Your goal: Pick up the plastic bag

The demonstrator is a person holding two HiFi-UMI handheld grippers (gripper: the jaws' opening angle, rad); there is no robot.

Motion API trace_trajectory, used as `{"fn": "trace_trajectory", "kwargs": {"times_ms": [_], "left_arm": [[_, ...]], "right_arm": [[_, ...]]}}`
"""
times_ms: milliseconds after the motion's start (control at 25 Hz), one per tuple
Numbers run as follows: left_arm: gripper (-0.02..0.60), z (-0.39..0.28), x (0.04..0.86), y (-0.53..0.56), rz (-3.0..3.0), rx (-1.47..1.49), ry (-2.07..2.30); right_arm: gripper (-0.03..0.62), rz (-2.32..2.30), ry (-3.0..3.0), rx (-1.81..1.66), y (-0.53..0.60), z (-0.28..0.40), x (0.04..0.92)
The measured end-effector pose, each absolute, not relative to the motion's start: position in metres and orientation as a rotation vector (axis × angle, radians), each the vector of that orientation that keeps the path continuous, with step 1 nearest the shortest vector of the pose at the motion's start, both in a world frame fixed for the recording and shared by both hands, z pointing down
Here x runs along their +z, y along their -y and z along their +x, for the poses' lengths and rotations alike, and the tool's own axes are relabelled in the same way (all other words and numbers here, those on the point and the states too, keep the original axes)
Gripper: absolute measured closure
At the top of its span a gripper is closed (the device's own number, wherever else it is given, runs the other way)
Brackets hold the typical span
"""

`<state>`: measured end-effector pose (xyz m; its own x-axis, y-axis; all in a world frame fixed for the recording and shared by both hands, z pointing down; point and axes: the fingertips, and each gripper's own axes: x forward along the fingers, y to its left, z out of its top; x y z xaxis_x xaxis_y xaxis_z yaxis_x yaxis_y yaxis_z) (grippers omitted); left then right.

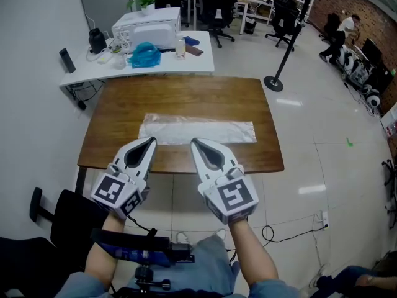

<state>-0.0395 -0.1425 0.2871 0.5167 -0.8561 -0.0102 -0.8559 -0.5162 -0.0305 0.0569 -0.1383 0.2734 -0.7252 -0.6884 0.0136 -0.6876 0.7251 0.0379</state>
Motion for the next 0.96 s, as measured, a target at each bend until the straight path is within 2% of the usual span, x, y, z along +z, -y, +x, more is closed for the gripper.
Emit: {"fn": "trace_trajectory", "kwargs": {"times_ms": [960], "left_arm": [[0.563,-0.0373,0.2818,0.1363,-2.703,-0.007,-1.515]], "right_arm": [[0.589,1.139,2.89,-0.102,0.1304,0.0526,0.2667]]}}
